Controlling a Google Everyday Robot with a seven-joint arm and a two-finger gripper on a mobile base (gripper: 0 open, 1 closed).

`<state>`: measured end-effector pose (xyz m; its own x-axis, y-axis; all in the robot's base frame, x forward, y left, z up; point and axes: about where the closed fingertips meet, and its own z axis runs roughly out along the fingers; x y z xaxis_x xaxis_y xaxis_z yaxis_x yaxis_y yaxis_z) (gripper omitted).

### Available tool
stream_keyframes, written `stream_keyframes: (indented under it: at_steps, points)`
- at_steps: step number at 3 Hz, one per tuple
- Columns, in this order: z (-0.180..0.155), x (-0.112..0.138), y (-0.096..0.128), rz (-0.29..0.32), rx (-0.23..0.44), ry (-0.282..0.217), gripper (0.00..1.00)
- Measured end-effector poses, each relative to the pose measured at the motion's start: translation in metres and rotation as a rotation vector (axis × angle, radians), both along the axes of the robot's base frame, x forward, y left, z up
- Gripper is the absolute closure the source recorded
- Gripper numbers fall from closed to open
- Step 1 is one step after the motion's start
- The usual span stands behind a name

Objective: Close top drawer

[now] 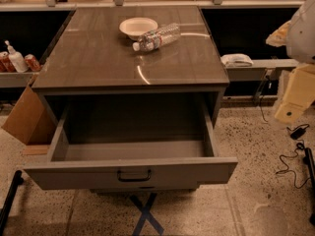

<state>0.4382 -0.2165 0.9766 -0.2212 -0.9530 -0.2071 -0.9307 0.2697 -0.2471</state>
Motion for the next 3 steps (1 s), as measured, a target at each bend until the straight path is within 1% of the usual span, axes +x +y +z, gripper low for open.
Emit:
stream_keyframes:
  at_steps: [1,2,3]
  points:
    - [0.000,0.000,0.000,0.000,0.000,0.000,0.00]
    - [-0.013,-0.003,0.004,0.075,0.027,0.024,0.00]
    - [-0.060,-0.018,0.019,0.232,0.117,0.112,0.00]
